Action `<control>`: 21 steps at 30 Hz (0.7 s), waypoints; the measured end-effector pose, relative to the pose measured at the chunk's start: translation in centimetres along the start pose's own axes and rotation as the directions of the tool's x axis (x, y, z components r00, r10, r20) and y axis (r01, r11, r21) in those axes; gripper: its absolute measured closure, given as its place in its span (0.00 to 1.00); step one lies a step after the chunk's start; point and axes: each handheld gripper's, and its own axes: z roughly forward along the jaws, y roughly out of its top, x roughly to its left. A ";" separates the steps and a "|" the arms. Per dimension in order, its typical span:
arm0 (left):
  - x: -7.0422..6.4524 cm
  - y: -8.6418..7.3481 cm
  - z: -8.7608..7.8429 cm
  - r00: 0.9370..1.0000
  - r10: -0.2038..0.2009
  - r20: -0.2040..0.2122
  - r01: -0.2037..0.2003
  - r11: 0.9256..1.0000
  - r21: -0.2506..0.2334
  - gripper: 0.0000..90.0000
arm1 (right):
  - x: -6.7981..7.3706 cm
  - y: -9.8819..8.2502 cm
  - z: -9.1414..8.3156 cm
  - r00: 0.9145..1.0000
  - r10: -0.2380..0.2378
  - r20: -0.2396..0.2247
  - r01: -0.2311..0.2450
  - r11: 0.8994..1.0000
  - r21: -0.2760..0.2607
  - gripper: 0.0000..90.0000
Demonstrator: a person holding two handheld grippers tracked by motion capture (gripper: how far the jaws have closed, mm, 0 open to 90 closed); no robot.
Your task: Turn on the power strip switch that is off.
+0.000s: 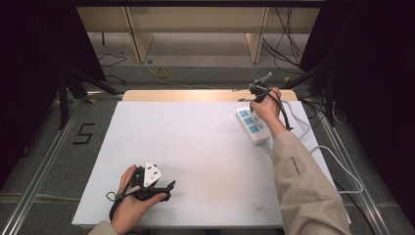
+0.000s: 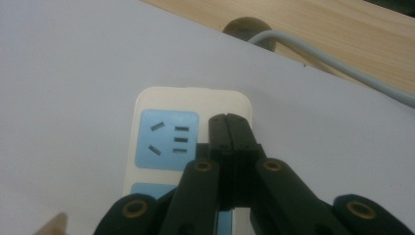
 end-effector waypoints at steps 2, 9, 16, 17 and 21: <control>0.0 0.0 0.0 1.000 0.000 -0.001 0.000 1.000 0.000 0.20 | 0.0 0.0 0.1 1.000 0.002 0.001 -0.002 1.000 0.001 1.00; 0.0 0.0 0.0 1.000 0.000 0.000 0.000 1.000 0.000 0.20 | 0.0 -0.1 0.4 1.000 -0.002 0.003 0.002 1.000 0.007 1.00; 0.0 0.0 0.0 1.000 0.003 0.001 -0.003 1.000 -0.001 0.20 | -0.1 0.0 0.6 1.000 -0.010 0.007 0.010 1.000 0.011 1.00; 0.0 0.0 0.0 1.000 0.003 0.000 -0.003 1.000 0.000 0.20 | 0.0 0.0 0.6 1.000 -0.005 0.005 0.005 1.000 0.011 1.00; 0.0 0.0 0.0 1.000 0.002 -0.001 -0.002 1.000 -0.002 0.20 | 0.1 0.1 0.7 1.000 -0.005 0.009 0.005 1.000 0.015 1.00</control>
